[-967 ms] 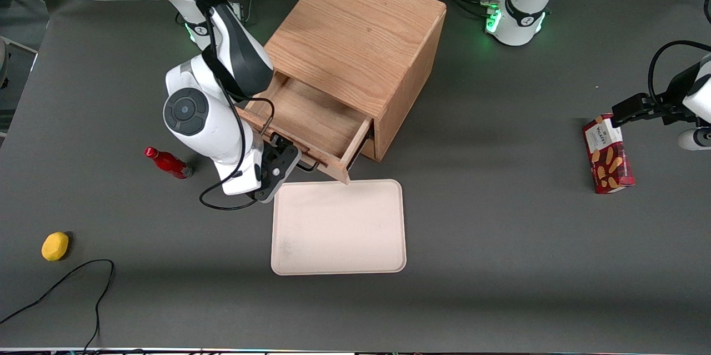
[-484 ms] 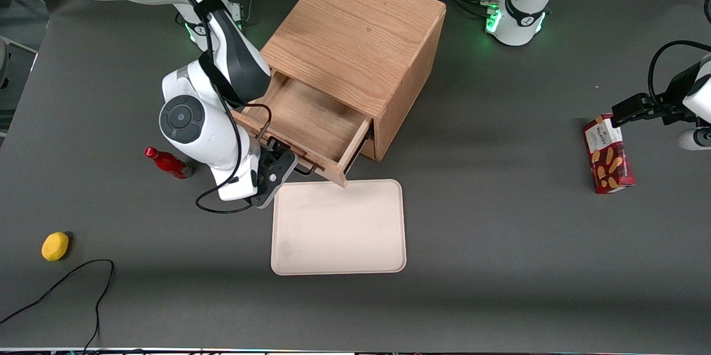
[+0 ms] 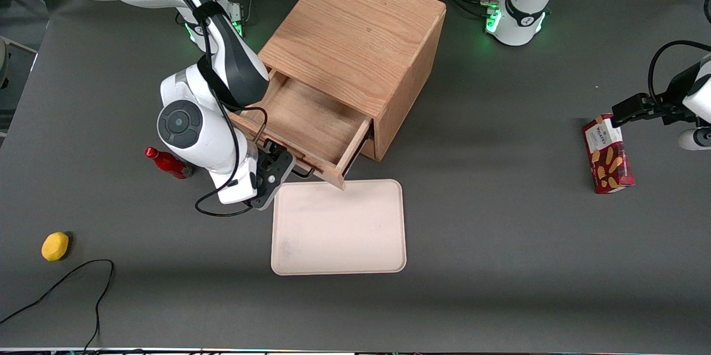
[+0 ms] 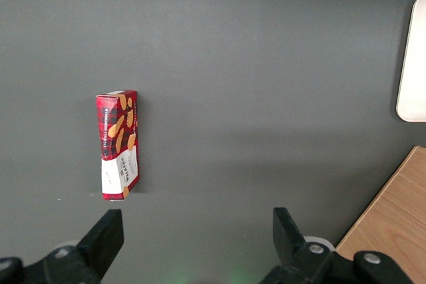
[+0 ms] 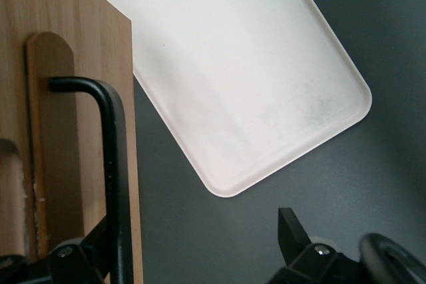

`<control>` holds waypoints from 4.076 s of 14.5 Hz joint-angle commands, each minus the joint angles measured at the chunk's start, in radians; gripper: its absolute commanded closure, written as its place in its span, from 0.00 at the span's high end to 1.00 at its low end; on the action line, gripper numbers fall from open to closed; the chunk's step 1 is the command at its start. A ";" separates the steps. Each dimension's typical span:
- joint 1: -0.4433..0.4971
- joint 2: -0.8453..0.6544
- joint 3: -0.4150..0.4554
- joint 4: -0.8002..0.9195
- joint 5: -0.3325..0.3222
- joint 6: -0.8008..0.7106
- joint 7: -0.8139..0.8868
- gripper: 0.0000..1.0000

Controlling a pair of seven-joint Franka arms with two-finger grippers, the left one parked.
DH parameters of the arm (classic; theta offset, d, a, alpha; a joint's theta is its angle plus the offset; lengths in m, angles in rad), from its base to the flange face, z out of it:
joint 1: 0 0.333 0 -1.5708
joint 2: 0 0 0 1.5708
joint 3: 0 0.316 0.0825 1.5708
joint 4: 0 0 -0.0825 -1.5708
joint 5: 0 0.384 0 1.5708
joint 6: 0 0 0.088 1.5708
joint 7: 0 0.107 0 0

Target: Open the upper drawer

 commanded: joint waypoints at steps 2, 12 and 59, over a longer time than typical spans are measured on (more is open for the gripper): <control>-0.022 0.017 -0.002 0.034 -0.006 -0.019 -0.031 1.00; -0.056 0.055 -0.011 0.080 0.002 -0.035 -0.023 1.00; -0.146 0.149 -0.031 0.365 0.058 -0.268 -0.072 1.00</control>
